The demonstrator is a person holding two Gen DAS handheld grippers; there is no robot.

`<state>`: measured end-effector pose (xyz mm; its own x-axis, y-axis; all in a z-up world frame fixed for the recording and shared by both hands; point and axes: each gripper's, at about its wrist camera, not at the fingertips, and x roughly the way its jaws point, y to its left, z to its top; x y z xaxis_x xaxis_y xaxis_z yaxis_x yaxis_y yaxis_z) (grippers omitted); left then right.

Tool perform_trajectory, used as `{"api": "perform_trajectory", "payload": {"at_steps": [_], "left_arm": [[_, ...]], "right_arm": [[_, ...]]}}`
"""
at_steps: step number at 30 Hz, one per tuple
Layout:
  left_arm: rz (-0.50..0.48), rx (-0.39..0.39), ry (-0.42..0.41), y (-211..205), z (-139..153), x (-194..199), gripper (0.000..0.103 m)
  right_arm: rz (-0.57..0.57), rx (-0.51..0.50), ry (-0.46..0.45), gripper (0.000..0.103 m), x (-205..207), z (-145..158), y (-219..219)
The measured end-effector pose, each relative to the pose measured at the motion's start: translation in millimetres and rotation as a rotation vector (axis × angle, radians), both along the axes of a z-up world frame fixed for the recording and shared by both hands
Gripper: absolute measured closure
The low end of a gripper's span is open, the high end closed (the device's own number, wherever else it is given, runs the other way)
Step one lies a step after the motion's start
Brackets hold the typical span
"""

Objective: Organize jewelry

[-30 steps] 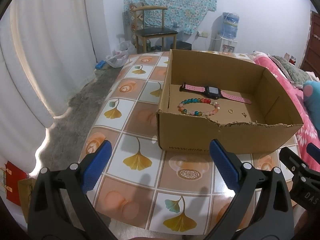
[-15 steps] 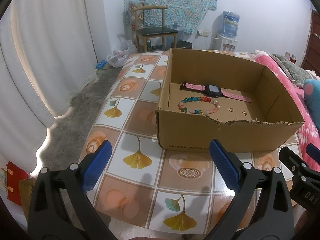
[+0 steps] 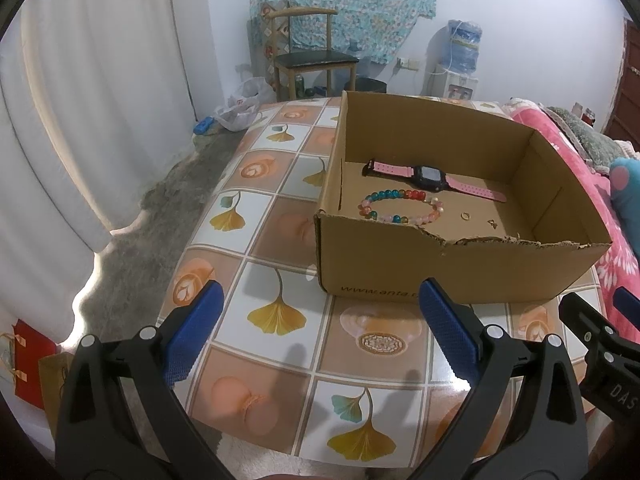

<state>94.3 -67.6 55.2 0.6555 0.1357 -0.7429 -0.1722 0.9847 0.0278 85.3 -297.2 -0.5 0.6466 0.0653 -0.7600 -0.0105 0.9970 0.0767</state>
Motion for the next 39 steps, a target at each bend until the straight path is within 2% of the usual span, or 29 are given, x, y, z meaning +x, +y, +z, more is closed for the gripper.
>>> {"api": "perform_trajectory", "payload": {"at_steps": [39], "left_arm": [[0.002, -0.001, 0.011, -1.6, -2.2, 2.9, 0.008]], "right_arm": [[-0.003, 0.003, 0.016, 0.007, 3.5, -5.1, -1.5]]}}
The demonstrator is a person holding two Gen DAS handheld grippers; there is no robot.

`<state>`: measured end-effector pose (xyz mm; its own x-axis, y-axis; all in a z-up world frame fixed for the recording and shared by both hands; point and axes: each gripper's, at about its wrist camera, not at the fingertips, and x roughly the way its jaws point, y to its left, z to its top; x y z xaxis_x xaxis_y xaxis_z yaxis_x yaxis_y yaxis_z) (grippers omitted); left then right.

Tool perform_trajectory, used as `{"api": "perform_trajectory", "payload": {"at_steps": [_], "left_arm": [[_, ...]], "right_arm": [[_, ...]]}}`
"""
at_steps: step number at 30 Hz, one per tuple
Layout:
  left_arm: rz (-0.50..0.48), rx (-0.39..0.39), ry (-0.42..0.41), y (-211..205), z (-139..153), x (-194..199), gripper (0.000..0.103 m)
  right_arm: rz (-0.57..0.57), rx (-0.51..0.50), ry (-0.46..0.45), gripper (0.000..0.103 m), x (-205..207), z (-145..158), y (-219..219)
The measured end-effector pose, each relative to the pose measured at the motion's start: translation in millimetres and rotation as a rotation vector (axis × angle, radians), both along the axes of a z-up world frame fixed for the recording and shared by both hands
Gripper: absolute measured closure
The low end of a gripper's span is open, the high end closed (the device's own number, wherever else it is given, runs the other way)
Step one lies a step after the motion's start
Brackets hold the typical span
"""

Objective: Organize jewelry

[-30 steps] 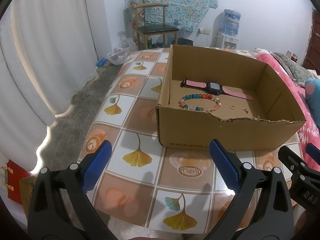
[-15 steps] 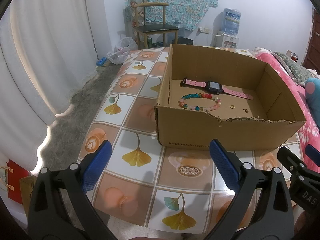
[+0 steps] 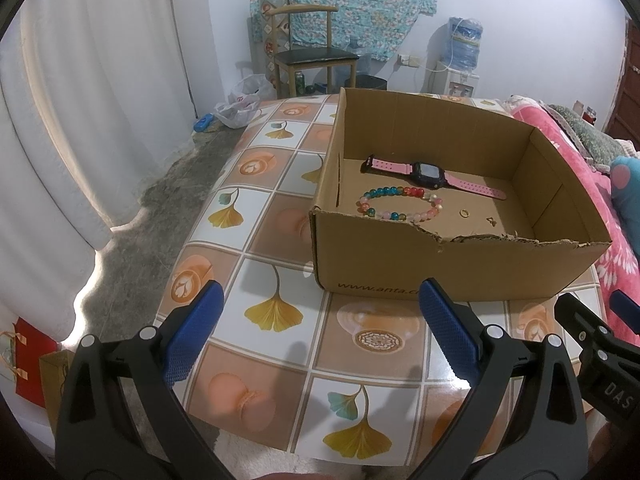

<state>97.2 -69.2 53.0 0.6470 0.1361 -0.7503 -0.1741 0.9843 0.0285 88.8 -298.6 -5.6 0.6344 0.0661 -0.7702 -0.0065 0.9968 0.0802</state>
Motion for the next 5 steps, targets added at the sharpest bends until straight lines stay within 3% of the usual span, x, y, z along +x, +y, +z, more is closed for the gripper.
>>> {"api": "perform_trajectory", "payload": {"at_steps": [5], "left_arm": [[0.000, 0.002, 0.004, -1.7, -0.2, 0.2, 0.008]], "right_arm": [[-0.013, 0.002, 0.003, 0.007, -1.2, -2.1, 1.0]]}}
